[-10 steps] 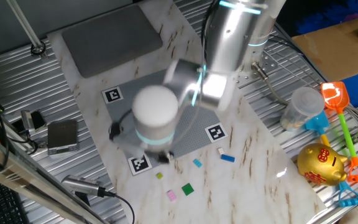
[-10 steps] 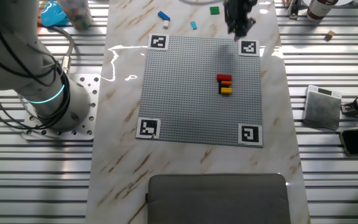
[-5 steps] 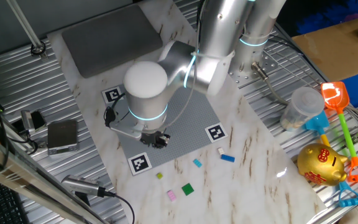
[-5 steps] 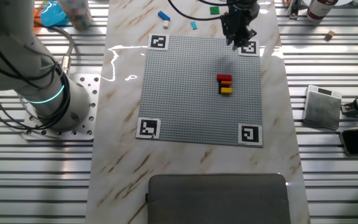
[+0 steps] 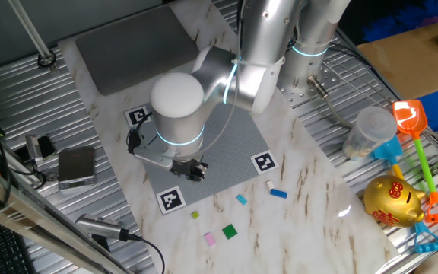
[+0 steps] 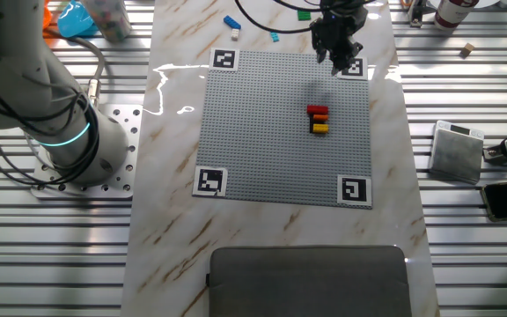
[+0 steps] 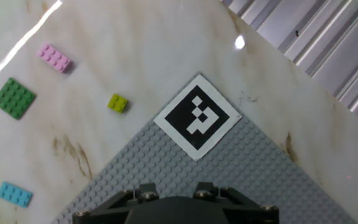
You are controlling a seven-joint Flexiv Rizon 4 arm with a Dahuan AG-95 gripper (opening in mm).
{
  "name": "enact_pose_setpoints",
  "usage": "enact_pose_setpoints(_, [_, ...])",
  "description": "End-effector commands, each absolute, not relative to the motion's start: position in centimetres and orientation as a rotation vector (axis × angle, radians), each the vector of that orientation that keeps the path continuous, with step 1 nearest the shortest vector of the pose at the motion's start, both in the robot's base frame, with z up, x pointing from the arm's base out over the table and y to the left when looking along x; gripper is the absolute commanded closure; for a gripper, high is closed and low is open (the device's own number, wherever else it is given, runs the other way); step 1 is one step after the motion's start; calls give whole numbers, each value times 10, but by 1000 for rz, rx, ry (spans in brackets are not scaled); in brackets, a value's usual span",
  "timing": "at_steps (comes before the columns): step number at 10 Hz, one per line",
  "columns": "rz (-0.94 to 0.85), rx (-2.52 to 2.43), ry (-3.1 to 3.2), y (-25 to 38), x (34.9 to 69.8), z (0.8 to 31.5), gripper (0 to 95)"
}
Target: Build with small Lego blocks
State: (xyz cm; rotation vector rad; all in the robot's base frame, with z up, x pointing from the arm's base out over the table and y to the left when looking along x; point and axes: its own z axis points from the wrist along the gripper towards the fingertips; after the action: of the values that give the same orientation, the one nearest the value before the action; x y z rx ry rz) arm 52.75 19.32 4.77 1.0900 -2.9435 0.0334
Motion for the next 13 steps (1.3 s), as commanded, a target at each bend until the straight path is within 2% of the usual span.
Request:
enact_pose_setpoints(1, [33, 1108, -2943, 192, 527, 48, 760])
enact_pose_setpoints(9, [30, 1087, -2929, 192, 527, 48, 760])
enact_pose_setpoints(10, [12, 1027, -2930, 210, 529, 54, 570])
enact_pose_setpoints(13, [-9, 821, -2989, 273, 527, 49, 570])
